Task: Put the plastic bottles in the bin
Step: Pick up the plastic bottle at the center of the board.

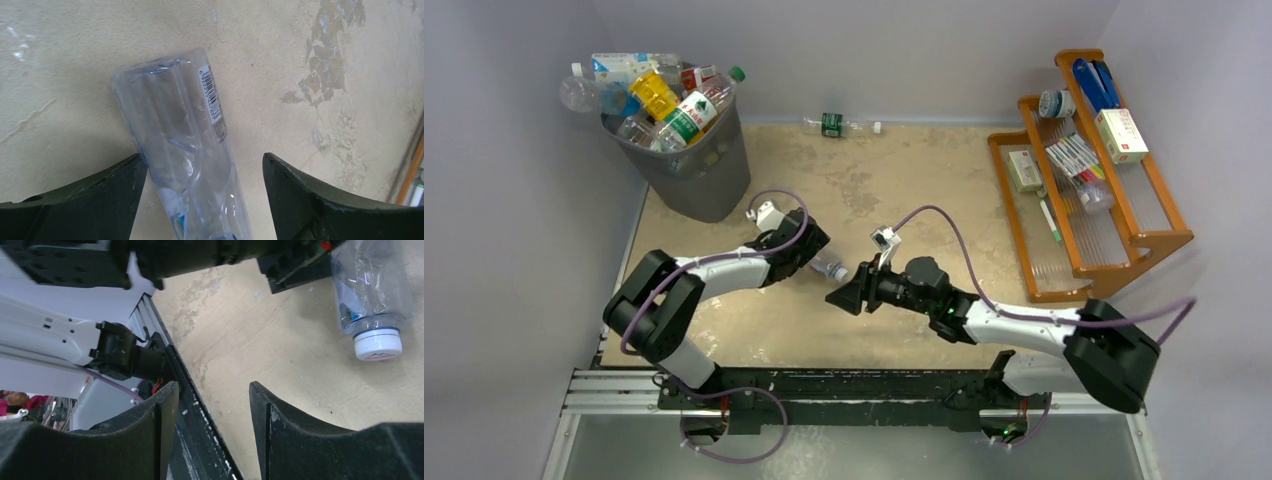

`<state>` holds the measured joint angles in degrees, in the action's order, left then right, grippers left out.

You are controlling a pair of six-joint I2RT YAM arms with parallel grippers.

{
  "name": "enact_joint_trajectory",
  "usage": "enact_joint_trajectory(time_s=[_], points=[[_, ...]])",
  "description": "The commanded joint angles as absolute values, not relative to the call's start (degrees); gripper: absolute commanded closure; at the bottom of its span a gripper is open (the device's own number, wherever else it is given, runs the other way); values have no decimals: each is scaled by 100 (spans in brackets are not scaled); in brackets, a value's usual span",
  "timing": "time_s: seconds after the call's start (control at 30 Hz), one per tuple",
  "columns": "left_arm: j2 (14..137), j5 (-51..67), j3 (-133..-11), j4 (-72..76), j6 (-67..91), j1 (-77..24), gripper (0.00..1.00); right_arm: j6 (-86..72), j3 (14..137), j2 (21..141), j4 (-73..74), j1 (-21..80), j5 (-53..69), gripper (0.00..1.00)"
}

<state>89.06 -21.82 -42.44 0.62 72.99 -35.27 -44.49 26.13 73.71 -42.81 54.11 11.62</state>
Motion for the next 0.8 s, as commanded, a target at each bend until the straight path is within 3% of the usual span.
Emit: enact_joint_trajectory(time_s=[0.0, 0.2, 0.27, 0.53, 0.77], points=[[9305, -2456, -4706, 132, 7189, -3577, 20, -4278, 2597, 6578, -3433, 5423, 902, 43], [9611, -2060, -5099, 141, 6635, -3577, 58, -4283, 2463, 5778, -2890, 5423, 727, 42], [9537, -2013, -5247, -38, 6326, -3577, 64, -4301, 2392, 5562, -2777, 5421, 697, 42], [8690, -2312, -6682, -1794, 4799, -3562, 64, -4331, 2290, 5019, -2408, 5423, 651, 42], [8384, -2309, -9371, -3804, 3886, -3051, 61, -4312, 2316, 4726, -2153, 5421, 595, 42]])
